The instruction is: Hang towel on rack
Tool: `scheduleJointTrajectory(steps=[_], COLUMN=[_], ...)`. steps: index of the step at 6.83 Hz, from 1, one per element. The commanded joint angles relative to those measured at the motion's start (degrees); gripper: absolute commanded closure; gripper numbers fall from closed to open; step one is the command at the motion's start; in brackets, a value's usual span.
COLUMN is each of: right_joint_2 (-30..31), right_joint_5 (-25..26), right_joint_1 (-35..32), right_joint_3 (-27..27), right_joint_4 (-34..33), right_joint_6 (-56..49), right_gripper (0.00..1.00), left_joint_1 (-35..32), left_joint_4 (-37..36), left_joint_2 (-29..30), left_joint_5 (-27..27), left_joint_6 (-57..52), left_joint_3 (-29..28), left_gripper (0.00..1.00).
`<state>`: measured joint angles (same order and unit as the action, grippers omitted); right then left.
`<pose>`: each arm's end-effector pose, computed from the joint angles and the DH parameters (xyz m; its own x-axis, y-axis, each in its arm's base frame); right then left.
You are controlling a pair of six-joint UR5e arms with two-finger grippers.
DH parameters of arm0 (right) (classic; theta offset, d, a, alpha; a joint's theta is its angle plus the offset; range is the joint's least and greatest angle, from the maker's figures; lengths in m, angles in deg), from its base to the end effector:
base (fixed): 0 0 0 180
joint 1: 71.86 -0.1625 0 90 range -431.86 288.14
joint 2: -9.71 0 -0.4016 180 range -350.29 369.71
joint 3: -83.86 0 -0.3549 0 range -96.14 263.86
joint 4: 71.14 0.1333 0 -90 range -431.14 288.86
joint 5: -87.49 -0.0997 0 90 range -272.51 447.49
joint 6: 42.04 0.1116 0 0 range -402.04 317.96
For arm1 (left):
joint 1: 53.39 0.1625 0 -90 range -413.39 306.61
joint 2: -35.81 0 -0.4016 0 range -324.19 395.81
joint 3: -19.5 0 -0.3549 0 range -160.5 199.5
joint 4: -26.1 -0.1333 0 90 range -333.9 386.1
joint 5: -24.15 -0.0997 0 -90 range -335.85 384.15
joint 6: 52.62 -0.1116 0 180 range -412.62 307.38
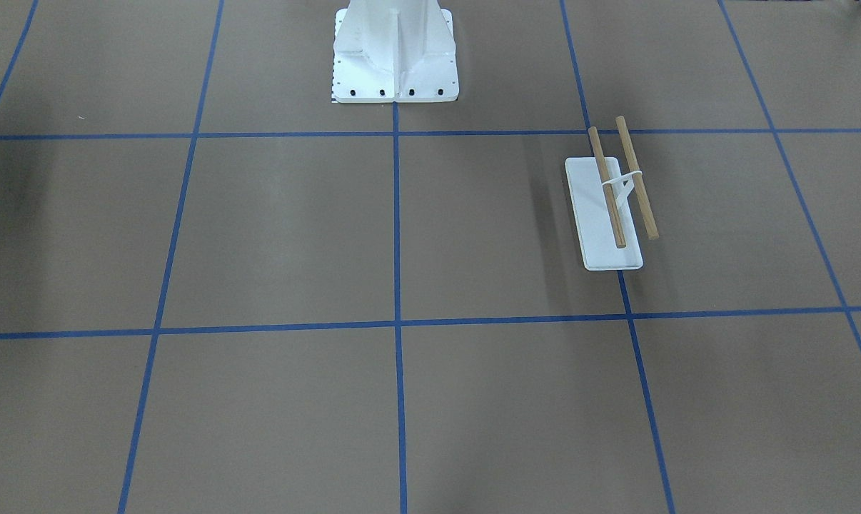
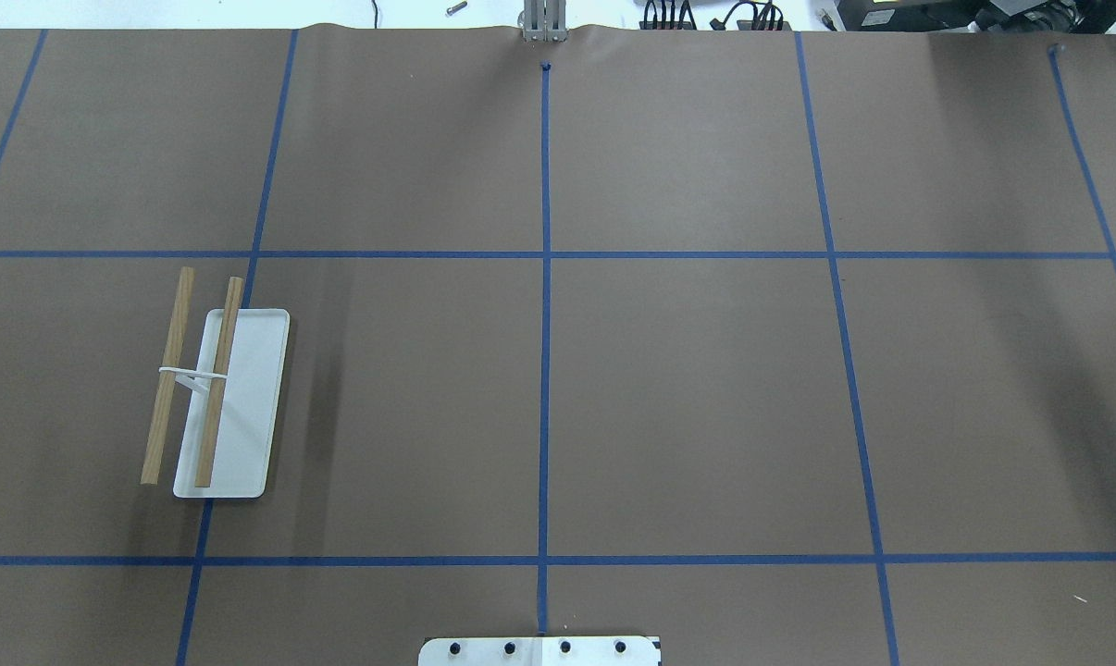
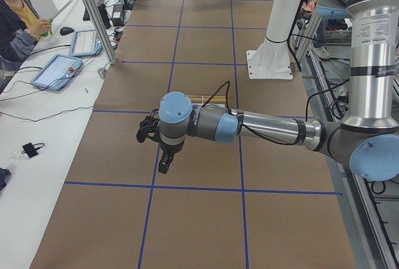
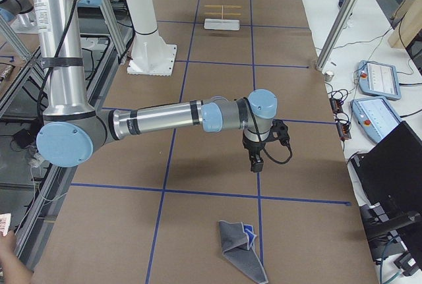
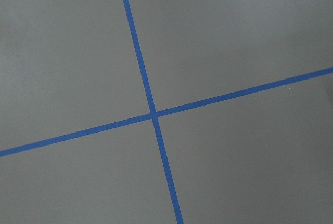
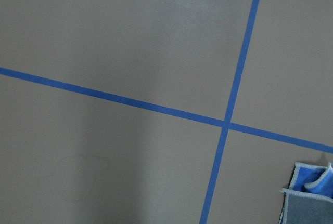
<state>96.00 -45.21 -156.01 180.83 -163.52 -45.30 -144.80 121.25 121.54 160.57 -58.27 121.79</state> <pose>0.0079 -0.4886 0.5643 0.7142 -0.2280 0.6618 0.1417 0.9730 0.1823 -0.0632 -0.4347 0.5657 0.6922 0.2432 -0.6795 -0.0444 0.9541 0.2962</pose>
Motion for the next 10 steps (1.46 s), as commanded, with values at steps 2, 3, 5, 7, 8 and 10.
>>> scheduleJointTrajectory(steps=[2,3,5,7,8,10], right_joint_2=[-0.06,-0.06,0.11,0.11,-0.41,-5.2], right_joint_5=[-0.01,-0.01,-0.01,-0.19,-0.1,1.39], right_joint_1=[1.0,1.35,1.62,1.53,1.45,-2.82], right_joint_3=[0.41,0.41,-0.03,-3.69,-5.98,-17.35], right_joint_4=[0.09,0.09,0.0,0.0,0.0,0.09], right_joint_6=[-0.08,-0.08,0.01,-1.04,-1.74,-11.35], right_gripper=[0.0,0.0,0.0,0.0,0.0,0.0], left_joint_1=[0.09,0.0,0.09,0.09,0.09,0.09], left_joint_4=[0.03,-0.06,0.03,0.03,0.03,0.03], left_joint_2=[-0.65,-0.65,-0.65,-0.65,-0.56,-0.65], left_joint_5=[0.15,0.85,2.26,2.26,2.26,2.26], left_joint_6=[0.2,0.12,0.2,0.2,0.2,0.29], left_joint_3=[0.01,-0.07,-0.42,-0.6,-0.6,-0.51], left_gripper=[0.02,0.02,0.02,0.02,0.02,0.02])
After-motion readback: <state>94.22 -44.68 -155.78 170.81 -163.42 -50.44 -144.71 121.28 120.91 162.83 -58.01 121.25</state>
